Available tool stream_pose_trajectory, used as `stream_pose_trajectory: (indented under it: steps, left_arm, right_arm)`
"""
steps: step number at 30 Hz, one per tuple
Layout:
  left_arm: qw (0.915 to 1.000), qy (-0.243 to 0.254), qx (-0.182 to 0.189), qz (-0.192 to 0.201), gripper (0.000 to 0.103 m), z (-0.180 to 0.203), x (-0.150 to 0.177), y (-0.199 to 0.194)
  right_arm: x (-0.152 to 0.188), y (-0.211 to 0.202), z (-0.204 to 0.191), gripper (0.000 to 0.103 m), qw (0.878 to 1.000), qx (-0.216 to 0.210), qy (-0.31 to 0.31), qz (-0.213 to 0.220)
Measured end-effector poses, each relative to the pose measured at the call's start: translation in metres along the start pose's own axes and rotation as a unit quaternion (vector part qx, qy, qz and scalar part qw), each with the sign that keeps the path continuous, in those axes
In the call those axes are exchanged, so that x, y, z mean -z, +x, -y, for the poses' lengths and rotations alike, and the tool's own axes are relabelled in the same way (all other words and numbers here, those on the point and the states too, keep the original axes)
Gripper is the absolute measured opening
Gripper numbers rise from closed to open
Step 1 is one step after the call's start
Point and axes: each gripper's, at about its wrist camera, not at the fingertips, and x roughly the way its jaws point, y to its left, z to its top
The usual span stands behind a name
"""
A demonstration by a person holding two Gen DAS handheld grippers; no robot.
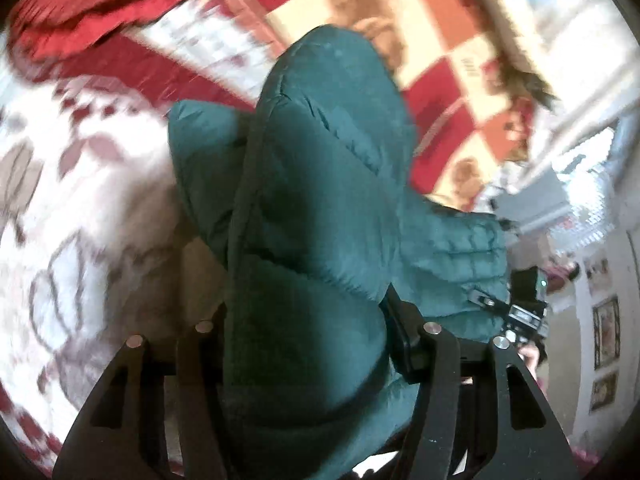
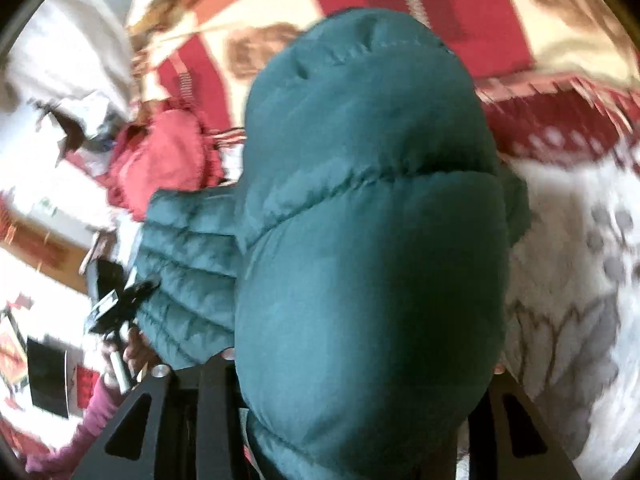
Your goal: Fold large clothes
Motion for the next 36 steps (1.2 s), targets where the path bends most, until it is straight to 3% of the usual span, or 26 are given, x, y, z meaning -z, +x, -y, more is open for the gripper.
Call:
stream_pose_trajectory:
  steps: [1, 3, 5, 8, 11, 14, 17, 19, 22, 28, 32, 36]
  left_arm:
    - [0.9998, -0.011, -0.015, -0.005, 0.069, -0.009, 0.003, 0.005]
    - [0.9987, -0.044, -0.023, -0.01, 0.078, -0.023, 0.006, 0.009]
    - [0.9981, -0.056, -0.025, 0.003, 0.078, -0.026, 0.006, 0.001]
    - [0.9968, -0.023, -0.068, 0.035, 0.078, -0.01, 0.006, -0.023]
    - [0.9896, 0.02, -0.126, 0.068, 0.078, 0.015, 0.003, -0.042]
    - [0.9839, 0.049, -0.143, 0.095, 0.078, 0.04, 0.006, -0.05]
    - [0.9772, 0.074, -0.168, 0.106, 0.078, 0.058, 0.008, -0.04]
    - [0.9725, 0.086, -0.186, 0.11, 0.078, 0.066, 0.009, -0.025]
    - [0.9723, 0.078, -0.197, 0.098, 0.078, 0.065, 0.007, -0.001]
    - [0.9601, 0.082, -0.248, 0.1, 0.078, 0.062, 0.003, 0.026]
    - [0.9533, 0.093, -0.27, 0.097, 0.083, 0.06, 0.002, 0.038]
    - [0.9492, 0.102, -0.281, 0.097, 0.085, 0.057, 0.0, 0.045]
  right_arm:
    - [0.001, 0.006, 0.009, 0.072, 0.999, 0.03, 0.014, 0.004]
    - [0.003, 0.011, 0.017, 0.077, 0.998, 0.049, 0.038, 0.006]
    - [0.003, 0.003, 0.008, 0.077, 0.997, 0.078, 0.024, 0.016]
    - [0.003, -0.016, -0.016, 0.077, 0.988, 0.145, -0.02, 0.041]
    - [0.006, -0.037, -0.031, 0.077, 0.982, 0.172, -0.039, 0.065]
    - [0.009, -0.041, -0.052, 0.077, 0.975, 0.191, -0.063, 0.092]
    - [0.014, -0.044, -0.066, 0.077, 0.963, 0.222, -0.088, 0.124]
    - [0.015, -0.049, -0.079, 0.077, 0.947, 0.257, -0.102, 0.162]
    - [0.013, -0.066, -0.083, 0.077, 0.938, 0.26, -0.106, 0.201]
    - [0.012, -0.018, -0.088, 0.077, 0.962, 0.202, -0.131, 0.124]
    - [0.009, 0.033, -0.077, 0.072, 0.963, 0.22, -0.133, 0.084]
    - [0.006, 0.059, -0.065, 0.073, 0.958, 0.239, -0.135, 0.082]
